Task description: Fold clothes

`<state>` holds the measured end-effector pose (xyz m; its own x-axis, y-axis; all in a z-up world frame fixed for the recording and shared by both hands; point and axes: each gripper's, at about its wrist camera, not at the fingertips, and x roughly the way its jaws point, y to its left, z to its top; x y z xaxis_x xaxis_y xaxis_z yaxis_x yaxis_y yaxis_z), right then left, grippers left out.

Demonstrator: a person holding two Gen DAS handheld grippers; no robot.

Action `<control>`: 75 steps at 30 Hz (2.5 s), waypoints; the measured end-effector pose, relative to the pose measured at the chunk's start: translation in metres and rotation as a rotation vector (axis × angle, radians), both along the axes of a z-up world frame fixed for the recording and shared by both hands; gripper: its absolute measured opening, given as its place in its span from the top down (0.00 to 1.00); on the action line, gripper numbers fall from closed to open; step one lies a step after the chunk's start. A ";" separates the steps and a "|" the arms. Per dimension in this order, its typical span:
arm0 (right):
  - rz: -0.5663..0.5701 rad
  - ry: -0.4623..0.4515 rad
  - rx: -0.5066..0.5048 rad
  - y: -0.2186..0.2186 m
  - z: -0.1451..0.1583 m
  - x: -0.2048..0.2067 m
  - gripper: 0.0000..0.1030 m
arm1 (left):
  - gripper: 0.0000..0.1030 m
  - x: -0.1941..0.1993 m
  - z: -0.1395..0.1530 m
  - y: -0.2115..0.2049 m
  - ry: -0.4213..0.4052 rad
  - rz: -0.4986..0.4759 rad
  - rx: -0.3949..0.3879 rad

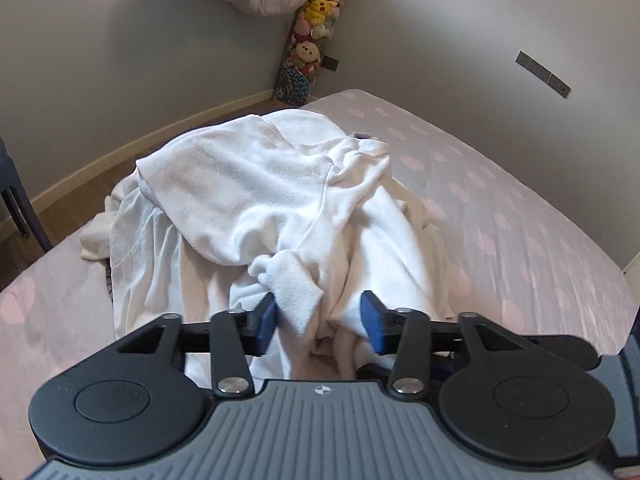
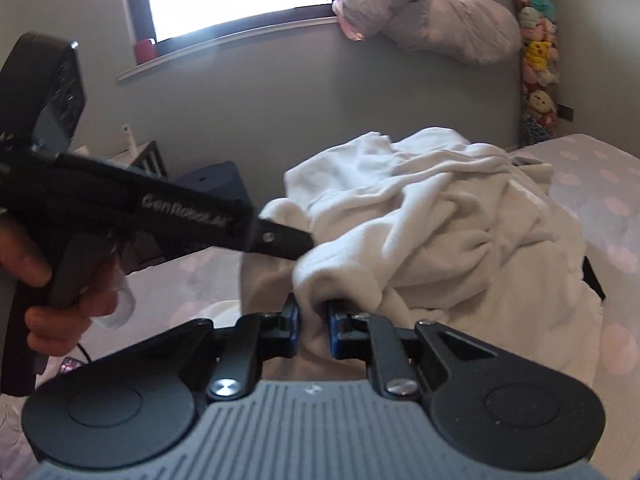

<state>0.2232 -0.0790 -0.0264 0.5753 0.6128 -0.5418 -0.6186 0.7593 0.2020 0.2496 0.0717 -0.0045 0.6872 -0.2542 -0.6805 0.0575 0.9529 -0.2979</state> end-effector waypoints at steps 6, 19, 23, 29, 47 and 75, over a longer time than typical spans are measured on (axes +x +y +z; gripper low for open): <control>0.034 -0.019 -0.028 0.017 -0.014 -0.034 0.96 | 0.35 -0.008 0.002 -0.012 0.043 -0.064 -0.004; -0.234 0.030 -0.144 -0.051 -0.045 -0.022 0.40 | 0.33 0.018 -0.034 -0.070 0.066 -0.029 0.234; -0.320 0.043 -0.159 -0.071 -0.054 0.002 0.32 | 0.46 0.030 -0.040 -0.071 0.072 -0.004 0.250; -0.435 0.063 -0.175 -0.097 -0.067 0.039 0.32 | 0.71 0.049 -0.037 -0.072 0.047 -0.024 0.227; -0.482 -0.226 -0.209 -0.087 0.008 0.037 0.99 | 0.86 0.004 0.099 0.040 -0.324 0.330 0.367; -0.100 -0.182 -0.209 -0.046 0.012 -0.051 0.40 | 0.75 -0.049 0.136 0.025 -0.302 0.235 0.392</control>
